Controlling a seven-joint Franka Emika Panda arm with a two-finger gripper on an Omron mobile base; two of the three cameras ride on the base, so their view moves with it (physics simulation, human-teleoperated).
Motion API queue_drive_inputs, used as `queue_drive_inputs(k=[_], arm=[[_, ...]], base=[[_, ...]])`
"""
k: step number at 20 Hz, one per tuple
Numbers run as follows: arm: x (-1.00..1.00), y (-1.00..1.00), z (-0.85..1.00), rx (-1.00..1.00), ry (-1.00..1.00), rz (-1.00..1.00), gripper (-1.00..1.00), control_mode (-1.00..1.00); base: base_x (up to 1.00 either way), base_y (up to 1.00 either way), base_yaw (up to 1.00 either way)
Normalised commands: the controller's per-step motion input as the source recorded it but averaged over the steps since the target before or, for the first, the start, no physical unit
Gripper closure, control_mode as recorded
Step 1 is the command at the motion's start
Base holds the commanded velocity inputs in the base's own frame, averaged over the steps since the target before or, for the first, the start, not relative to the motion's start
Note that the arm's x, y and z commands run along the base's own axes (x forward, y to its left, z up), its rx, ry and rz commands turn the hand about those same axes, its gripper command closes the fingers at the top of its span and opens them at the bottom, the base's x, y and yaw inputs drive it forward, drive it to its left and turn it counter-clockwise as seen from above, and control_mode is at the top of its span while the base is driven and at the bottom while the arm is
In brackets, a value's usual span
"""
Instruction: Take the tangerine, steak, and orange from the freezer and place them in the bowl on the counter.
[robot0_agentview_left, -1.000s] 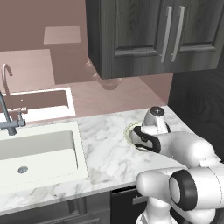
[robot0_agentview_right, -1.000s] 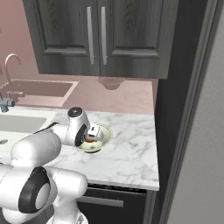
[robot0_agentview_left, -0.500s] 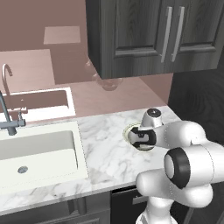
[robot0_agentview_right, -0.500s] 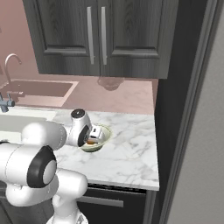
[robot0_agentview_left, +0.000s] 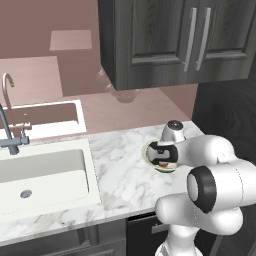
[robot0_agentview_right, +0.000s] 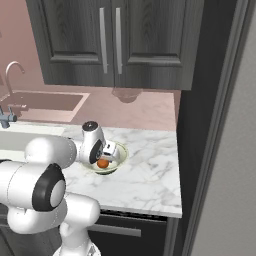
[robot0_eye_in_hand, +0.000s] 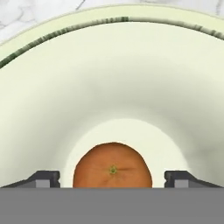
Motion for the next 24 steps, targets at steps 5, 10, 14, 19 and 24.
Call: queue_drive_inputs(k=[5, 10, 14, 19, 24], arm=[[0.0, 0.0, 0.0, 0.0, 0.0, 0.0, -1.0, -1.0], [-0.32, -0.01, 0.29, 0.01, -0.02, 0.01, -1.0, -1.0], [-0.56, -0.02, 0.44, 0.02, -0.08, 0.05, -1.0, -1.0], [-0.55, 0.0, 0.61, 0.0, -0.19, 0.05, -1.0, -1.0], [-0.5, 0.0, 0.74, 0.0, -0.22, 0.02, -1.0, -1.0]], base=[[0.0, 0.0, 0.0], [0.0, 0.0, 0.0], [0.0, 0.0, 0.0], [0.0, 0.0, 0.0], [0.0, 0.0, 0.0]])
